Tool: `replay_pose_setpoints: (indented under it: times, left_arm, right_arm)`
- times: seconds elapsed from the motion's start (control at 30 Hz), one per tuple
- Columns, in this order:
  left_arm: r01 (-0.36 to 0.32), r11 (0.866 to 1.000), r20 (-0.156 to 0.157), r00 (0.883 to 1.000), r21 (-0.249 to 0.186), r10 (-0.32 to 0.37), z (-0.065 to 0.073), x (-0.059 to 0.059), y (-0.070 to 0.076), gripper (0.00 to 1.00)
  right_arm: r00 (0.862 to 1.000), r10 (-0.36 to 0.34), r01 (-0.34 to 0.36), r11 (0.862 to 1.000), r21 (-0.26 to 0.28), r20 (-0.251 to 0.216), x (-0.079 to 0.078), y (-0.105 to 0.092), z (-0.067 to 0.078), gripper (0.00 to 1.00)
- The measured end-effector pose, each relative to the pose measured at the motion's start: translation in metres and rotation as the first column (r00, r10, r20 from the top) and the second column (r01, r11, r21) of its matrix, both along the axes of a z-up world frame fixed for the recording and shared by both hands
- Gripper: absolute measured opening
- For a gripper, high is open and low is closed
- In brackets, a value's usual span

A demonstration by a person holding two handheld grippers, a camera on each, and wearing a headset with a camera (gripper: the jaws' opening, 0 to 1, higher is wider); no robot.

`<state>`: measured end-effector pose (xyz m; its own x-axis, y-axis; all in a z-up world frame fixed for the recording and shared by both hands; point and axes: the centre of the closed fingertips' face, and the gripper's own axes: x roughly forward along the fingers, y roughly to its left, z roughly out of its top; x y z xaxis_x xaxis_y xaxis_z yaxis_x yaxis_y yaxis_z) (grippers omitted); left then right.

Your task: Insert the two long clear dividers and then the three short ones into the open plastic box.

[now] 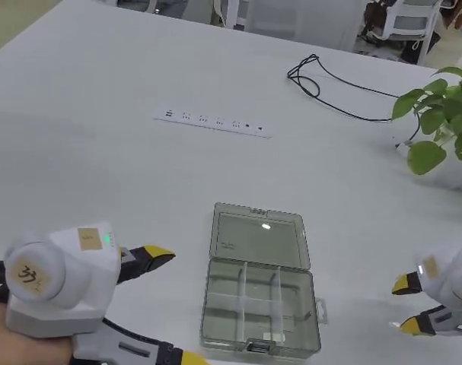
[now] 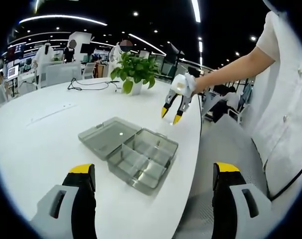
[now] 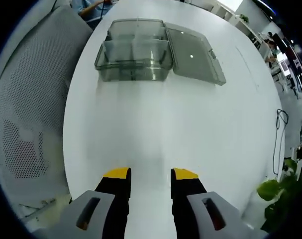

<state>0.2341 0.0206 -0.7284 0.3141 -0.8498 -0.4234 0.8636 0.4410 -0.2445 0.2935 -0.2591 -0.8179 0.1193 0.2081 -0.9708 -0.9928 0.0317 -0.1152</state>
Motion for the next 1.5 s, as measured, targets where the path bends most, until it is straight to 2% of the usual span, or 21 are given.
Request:
replay_pose_setpoints:
  times: [0.07,0.17,0.23,0.33,0.43,0.5,0.67,0.73,0.77,0.8,0.83,0.93,1.0,1.07,1.1,1.3,1.4,1.5]
  left_arm:
    - [-0.003,1.000,0.003,1.000,-0.008,0.003,0.004,0.002,-0.001,1.00]
    - [-0.019,0.999,0.002,1.000,-0.043,0.019,0.012,0.008,-0.005,1.00]
    - [-0.035,0.997,-0.015,0.999,-0.063,0.034,0.015,0.012,-0.007,1.00]
    - [-0.039,0.997,-0.015,0.999,-0.067,0.038,0.018,0.016,-0.012,1.00]
    - [-0.054,0.995,-0.046,0.998,-0.080,0.050,0.022,0.019,-0.019,0.98]
    - [-0.062,0.993,-0.050,0.997,-0.102,0.057,0.027,0.021,-0.024,0.96]
    - [-0.113,0.980,-0.138,0.986,-0.163,0.091,0.035,0.025,-0.038,0.88]
    - [-0.142,0.974,-0.203,0.974,-0.177,0.105,0.036,0.025,-0.042,0.81]
    - [-0.157,0.971,-0.255,0.961,-0.181,0.108,0.035,0.024,-0.044,0.79]
    - [-0.167,0.967,-0.269,0.957,-0.190,0.112,0.036,0.024,-0.046,0.77]
    - [-0.160,0.966,-0.254,0.961,-0.201,0.107,0.039,0.025,-0.049,0.73]
    - [-0.150,0.967,-0.266,0.960,-0.207,0.092,0.040,0.023,-0.055,0.64]
    - [-0.169,0.964,-0.301,0.948,-0.206,0.102,0.040,0.023,-0.059,0.62]
    - [-0.178,0.957,-0.330,0.939,-0.228,0.096,0.043,0.022,-0.065,0.61]
    - [-0.187,0.955,-0.358,0.929,-0.229,0.096,0.042,0.021,-0.068,0.59]
    - [-0.195,0.947,-0.408,0.910,-0.254,0.078,0.045,0.018,-0.081,0.47]
    - [-0.199,0.944,-0.438,0.897,-0.264,0.066,0.045,0.016,-0.087,0.42]
    - [-0.195,0.941,-0.455,0.889,-0.276,0.051,0.046,0.014,-0.092,0.35]
  right_arm:
    - [1.000,-0.005,0.004,1.000,0.023,0.024,-0.001,0.012,0.011,0.32]
    - [0.999,-0.016,0.013,0.998,0.063,0.051,-0.002,0.028,0.025,0.32]
    - [0.998,-0.018,0.012,0.996,0.083,0.064,-0.006,0.039,0.035,0.32]
    - [0.996,-0.017,0.007,0.994,0.106,0.085,-0.010,0.054,0.046,0.32]
    - [0.994,-0.021,0.006,0.991,0.136,0.107,-0.013,0.069,0.058,0.32]
    - [0.992,-0.026,0.006,0.987,0.160,0.121,-0.016,0.080,0.067,0.32]
    - [0.988,-0.035,0.007,0.982,0.190,0.147,-0.024,0.102,0.084,0.32]
    - [0.986,-0.038,0.004,0.979,0.202,0.164,-0.027,0.110,0.090,0.32]
    - [0.985,-0.043,0.006,0.978,0.211,0.169,-0.029,0.115,0.094,0.32]
    - [0.984,-0.046,0.008,0.976,0.217,0.173,-0.030,0.118,0.097,0.32]
    - [0.983,-0.051,0.011,0.975,0.224,0.177,-0.031,0.123,0.101,0.32]
    - [0.981,-0.052,0.007,0.972,0.235,0.186,-0.036,0.132,0.107,0.32]
    - [0.979,-0.054,0.005,0.970,0.244,0.196,-0.039,0.140,0.112,0.32]
    - [0.977,-0.056,0.003,0.967,0.253,0.203,-0.042,0.147,0.117,0.32]
    - [0.976,-0.062,0.006,0.966,0.258,0.209,-0.042,0.150,0.120,0.32]
    - [0.971,-0.044,-0.015,0.970,0.242,0.235,-0.049,0.163,0.126,0.32]
    - [0.971,-0.034,-0.027,0.969,0.247,0.238,-0.054,0.172,0.130,0.32]
    - [0.970,-0.031,-0.032,0.967,0.251,0.242,-0.056,0.178,0.133,0.32]
